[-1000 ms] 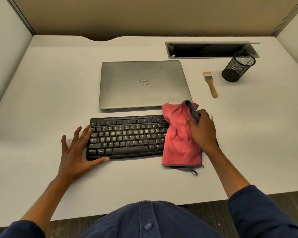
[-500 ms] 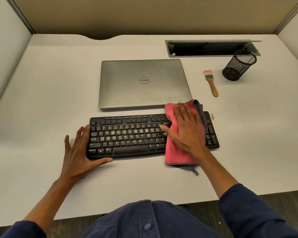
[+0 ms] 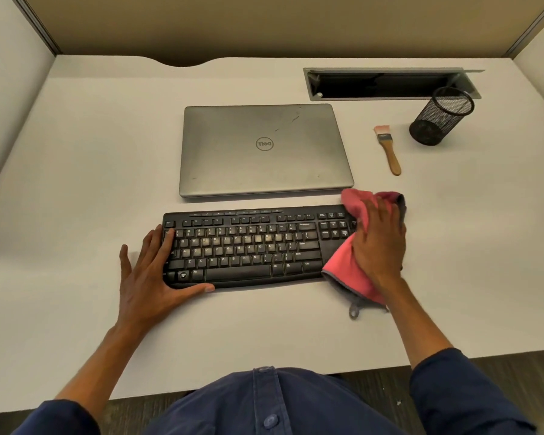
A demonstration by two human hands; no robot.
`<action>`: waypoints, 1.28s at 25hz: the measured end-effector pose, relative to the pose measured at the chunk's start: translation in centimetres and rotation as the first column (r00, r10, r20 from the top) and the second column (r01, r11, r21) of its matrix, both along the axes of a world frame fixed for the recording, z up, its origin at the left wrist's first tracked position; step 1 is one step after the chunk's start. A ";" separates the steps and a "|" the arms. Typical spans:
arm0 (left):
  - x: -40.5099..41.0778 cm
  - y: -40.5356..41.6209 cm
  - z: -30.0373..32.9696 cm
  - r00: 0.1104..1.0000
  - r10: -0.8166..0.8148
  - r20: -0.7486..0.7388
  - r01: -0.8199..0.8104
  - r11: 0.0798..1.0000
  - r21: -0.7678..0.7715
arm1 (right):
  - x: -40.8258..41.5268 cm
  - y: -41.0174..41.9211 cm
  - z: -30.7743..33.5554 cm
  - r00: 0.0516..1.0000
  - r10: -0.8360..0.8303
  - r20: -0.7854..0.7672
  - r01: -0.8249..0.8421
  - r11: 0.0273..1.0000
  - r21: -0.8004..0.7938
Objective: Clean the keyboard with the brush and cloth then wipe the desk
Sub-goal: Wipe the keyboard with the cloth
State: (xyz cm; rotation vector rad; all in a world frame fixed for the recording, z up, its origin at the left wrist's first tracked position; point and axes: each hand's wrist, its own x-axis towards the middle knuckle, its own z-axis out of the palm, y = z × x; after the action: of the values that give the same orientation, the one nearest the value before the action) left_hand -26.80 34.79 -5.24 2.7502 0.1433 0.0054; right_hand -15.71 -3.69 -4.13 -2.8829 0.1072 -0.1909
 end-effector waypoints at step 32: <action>0.0 -0.2 0.3 1.000 -0.002 0.001 0.002 1.000 0.003 | -1.1 5.7 6.7 0.938 0.236 -0.255 -0.277 0.951 -0.140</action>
State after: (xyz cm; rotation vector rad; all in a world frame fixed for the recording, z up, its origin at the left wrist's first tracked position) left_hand -26.80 34.61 -4.94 2.7528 0.1404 0.0062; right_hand -16.78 2.01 2.61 -3.0432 -0.2576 0.2024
